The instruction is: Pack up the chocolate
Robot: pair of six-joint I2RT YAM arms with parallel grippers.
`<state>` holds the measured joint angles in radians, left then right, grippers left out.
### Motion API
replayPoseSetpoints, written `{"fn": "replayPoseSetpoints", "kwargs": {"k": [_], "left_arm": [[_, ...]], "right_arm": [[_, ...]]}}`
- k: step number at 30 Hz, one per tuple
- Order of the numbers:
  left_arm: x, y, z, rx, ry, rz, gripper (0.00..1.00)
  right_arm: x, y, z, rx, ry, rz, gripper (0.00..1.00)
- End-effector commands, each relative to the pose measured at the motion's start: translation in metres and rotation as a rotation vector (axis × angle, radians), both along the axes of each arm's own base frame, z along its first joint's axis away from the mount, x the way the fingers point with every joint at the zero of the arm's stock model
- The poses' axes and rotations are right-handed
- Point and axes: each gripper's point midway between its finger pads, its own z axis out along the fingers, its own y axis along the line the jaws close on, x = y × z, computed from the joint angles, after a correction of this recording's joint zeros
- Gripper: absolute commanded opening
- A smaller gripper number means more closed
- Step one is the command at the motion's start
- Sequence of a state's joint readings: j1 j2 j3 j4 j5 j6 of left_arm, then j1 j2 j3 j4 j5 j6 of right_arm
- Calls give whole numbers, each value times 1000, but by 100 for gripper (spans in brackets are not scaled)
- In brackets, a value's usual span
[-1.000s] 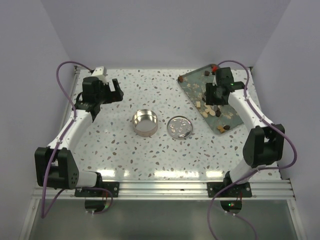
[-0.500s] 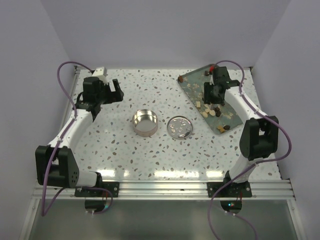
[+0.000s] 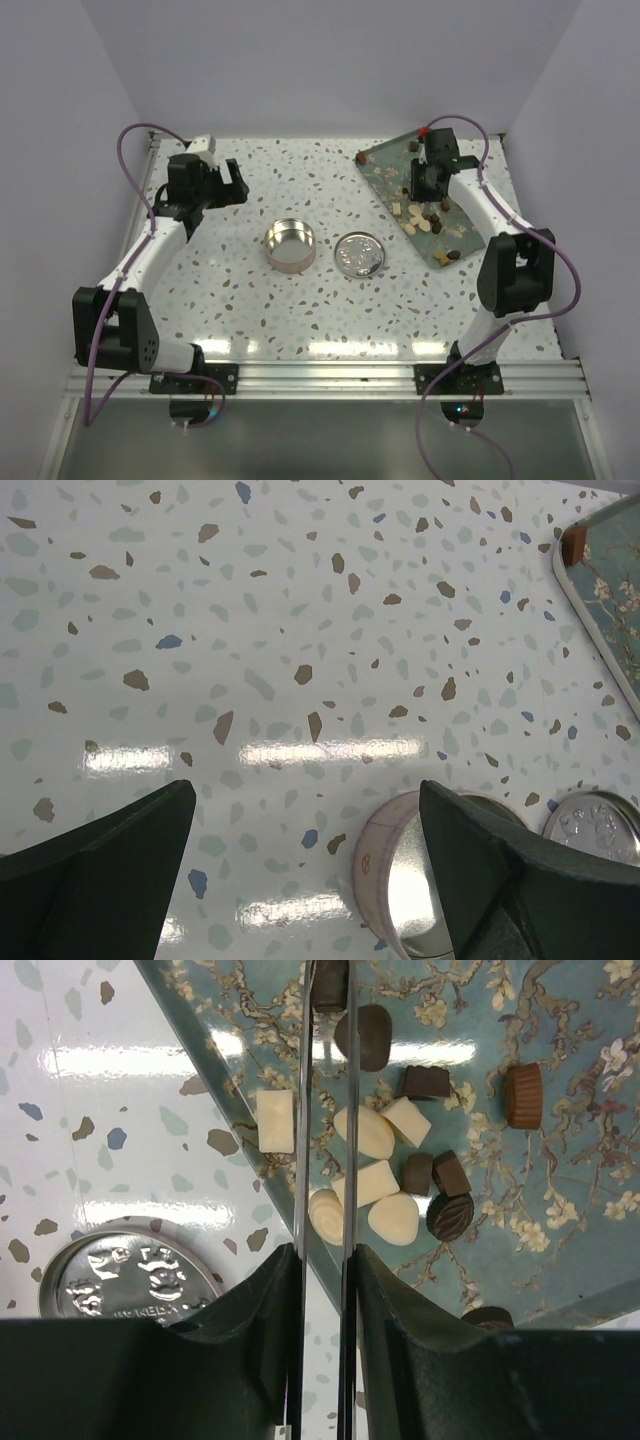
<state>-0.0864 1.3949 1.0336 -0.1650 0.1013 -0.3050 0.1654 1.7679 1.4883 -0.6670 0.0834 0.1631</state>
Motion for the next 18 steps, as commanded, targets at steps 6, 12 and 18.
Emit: {"fn": "replayPoseSetpoints", "kwargs": {"k": [6,12,18], "left_arm": [[4,-6,6,-26,-36,-9,100],[4,-6,7,-28,-37,-8,100],[6,-7,9,-34,-40,-8,100]], "right_arm": [[12,1,28,15,-78,-10,21],[10,2,51,11,-112,13,19],[-1,26,72,22,-148,89,19]]}}
